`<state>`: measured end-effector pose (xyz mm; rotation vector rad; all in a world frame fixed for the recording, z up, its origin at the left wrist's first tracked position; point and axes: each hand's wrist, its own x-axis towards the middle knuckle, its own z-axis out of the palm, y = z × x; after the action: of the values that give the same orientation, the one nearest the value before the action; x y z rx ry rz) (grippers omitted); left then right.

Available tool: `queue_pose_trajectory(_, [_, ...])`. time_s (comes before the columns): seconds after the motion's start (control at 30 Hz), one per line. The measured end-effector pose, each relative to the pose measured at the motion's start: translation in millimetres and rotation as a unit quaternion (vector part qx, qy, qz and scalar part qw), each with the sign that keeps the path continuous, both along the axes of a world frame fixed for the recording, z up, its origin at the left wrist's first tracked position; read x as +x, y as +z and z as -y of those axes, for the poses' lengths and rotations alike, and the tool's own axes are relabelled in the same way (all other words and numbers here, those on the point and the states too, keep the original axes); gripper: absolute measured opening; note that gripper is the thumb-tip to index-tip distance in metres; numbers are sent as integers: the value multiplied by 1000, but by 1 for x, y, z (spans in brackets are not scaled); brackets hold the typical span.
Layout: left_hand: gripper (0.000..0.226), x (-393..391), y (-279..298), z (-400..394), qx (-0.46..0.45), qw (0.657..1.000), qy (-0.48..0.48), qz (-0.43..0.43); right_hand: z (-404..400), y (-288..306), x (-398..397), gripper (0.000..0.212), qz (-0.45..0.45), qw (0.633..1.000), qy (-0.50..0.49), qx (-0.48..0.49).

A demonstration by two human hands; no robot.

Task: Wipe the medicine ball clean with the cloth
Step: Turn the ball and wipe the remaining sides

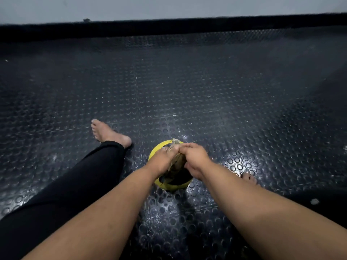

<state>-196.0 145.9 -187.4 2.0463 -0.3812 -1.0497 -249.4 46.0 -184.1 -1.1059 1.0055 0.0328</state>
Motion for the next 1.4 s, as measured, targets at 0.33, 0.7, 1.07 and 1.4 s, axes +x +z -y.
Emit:
queue_pose_trajectory(0.33, [18,-2,47,1,79,990,117,27,22,0,-9,33,40,990,51,123])
queue_pose_trajectory(0.7, [37,14,5,-12,171,958,159,165,40,-64,-20,127,-110,797,469,-365])
queue_pose_trajectory(1.07, [39,11,-5,11,177,958,25,222,20,-74,23,143,-110,807,444,-374])
queue_pose_trajectory(1.4, [35,13,3,3,178,935,79,297,32,-54,30,147,-179,808,455,-329])
